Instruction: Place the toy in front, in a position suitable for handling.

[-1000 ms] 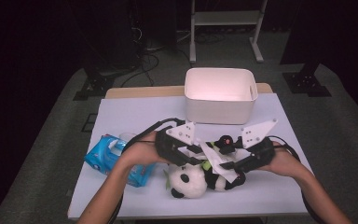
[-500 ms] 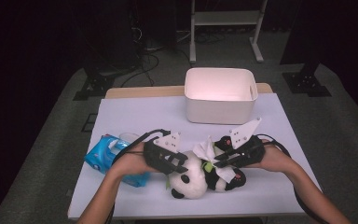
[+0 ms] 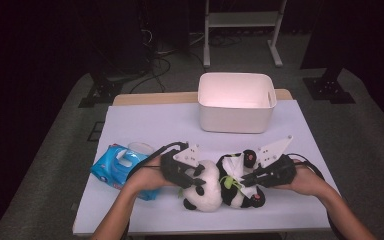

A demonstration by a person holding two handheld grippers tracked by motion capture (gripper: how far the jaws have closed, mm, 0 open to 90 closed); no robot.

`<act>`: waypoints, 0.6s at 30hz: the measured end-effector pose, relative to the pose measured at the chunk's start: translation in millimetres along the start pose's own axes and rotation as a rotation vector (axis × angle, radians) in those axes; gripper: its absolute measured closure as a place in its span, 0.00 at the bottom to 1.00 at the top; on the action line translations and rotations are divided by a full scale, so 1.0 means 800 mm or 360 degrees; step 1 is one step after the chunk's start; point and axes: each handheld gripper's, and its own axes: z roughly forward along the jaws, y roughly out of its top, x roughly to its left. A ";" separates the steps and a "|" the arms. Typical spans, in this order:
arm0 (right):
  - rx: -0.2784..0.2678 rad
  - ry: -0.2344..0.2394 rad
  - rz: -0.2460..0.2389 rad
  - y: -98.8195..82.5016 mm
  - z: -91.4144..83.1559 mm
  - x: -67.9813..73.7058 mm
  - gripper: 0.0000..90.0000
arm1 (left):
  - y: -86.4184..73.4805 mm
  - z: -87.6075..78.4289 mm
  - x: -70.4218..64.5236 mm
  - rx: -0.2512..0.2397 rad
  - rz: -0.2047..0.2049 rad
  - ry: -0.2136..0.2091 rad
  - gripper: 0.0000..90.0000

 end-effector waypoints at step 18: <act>-0.0064 -0.0129 0.0035 -0.002 -0.018 0.008 0.89 | -0.011 0.001 -0.012 -0.0071 -0.0008 0.0035 0.58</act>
